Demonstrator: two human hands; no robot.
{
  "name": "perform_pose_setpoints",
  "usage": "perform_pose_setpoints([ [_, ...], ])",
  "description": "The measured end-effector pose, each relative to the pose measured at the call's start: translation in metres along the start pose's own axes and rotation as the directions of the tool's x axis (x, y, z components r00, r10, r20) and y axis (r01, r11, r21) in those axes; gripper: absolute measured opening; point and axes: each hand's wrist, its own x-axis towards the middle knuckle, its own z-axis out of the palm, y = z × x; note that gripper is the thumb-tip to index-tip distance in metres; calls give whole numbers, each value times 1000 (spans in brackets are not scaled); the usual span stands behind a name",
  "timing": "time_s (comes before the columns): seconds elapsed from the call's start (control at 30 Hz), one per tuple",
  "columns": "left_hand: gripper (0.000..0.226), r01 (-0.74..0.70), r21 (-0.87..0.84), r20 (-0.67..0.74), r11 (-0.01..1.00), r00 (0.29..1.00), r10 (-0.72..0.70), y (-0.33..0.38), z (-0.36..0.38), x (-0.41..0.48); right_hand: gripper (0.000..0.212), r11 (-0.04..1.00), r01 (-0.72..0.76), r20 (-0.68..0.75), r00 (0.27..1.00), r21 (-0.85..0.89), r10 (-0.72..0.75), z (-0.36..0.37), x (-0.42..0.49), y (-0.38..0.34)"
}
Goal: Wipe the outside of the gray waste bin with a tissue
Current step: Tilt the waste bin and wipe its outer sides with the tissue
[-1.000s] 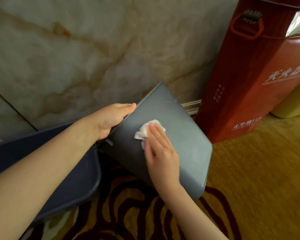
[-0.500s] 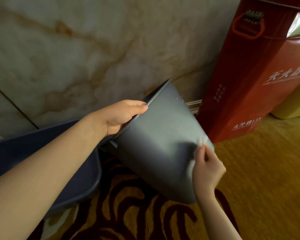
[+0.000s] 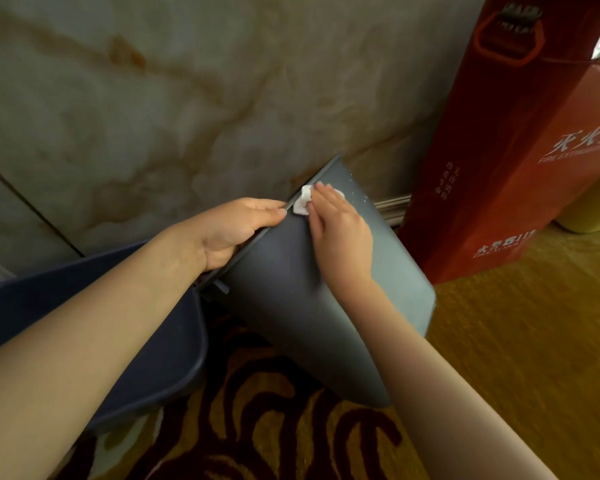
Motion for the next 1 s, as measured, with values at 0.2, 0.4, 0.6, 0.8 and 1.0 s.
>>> perform_pose_setpoints([
  [0.2, 26, 25, 9, 52, 1000, 998, -26, -2, -6, -2, 33, 976, -216, 3, 976, 19, 216, -1, 45, 33],
  [0.4, 27, 44, -16, -14, 999, 999, -44, -5, -10, -2, 34, 932, -361, 70, 931, 33, 358, -6, 36, 63],
  [0.6, 19, 57, -83, -110, 995, 992, -66, -5, -11, -2, 34, 872, -488, 49, 873, 41, 486, -8, -1, 82],
  [0.8, 17, 58, -86, -161, 995, 984, -72, 2, -2, -1, 35, 980, -132, 173, 979, 150, 105, 3, -10, 12],
  [1.0, 30, 86, -54, -223, 995, 970, -96, 3, 2, -5, 39, 992, 47, 90, 994, 119, -58, -4, -99, -14],
])
